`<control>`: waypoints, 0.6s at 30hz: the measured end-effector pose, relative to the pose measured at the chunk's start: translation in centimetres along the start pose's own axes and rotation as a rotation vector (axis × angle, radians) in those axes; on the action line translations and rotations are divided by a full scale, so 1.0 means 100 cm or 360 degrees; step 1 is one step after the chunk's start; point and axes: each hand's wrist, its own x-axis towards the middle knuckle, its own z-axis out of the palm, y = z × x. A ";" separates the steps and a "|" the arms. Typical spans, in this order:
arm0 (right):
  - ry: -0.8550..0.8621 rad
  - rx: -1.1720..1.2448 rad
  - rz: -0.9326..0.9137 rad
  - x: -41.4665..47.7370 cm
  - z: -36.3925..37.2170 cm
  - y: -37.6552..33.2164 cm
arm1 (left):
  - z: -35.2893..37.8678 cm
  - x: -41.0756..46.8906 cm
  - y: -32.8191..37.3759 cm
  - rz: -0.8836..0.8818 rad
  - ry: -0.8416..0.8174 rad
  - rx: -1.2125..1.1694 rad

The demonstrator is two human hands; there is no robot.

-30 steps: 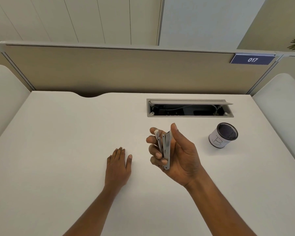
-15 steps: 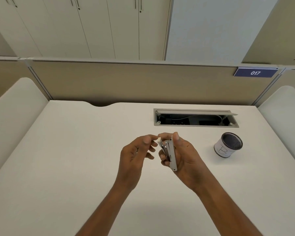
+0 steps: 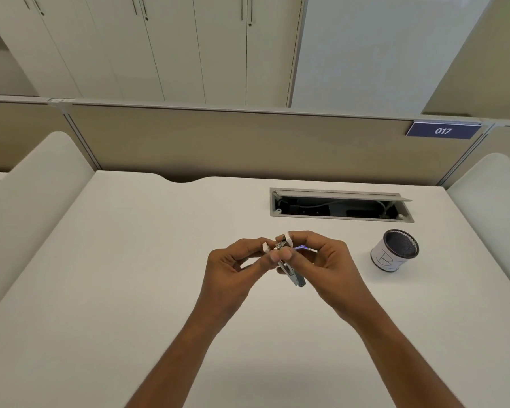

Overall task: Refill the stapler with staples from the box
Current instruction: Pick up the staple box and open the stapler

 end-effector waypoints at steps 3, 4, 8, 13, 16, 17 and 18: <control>-0.0007 -0.0182 -0.0061 0.000 -0.004 -0.003 | -0.002 -0.002 0.003 -0.0034 -0.0040 -0.0169; -0.0004 -0.0222 -0.0071 0.000 -0.005 -0.002 | -0.002 -0.003 0.005 -0.0043 -0.0070 -0.0249; 0.0038 -0.0240 -0.0106 -0.002 -0.003 0.003 | -0.002 -0.005 0.009 -0.0019 -0.0105 -0.0366; 0.0142 -0.0113 -0.0162 -0.008 0.006 0.008 | -0.002 -0.007 0.012 0.0044 -0.0104 -0.0335; 0.0189 -0.0025 -0.0204 -0.012 0.010 0.012 | -0.003 -0.008 0.012 0.0073 -0.0103 -0.0325; 0.0205 -0.0002 -0.0210 -0.014 0.012 0.013 | -0.003 -0.008 0.013 0.0076 -0.0101 -0.0332; 0.0221 0.0013 -0.0219 -0.015 0.013 0.013 | -0.002 -0.008 0.013 0.0076 -0.0097 -0.0339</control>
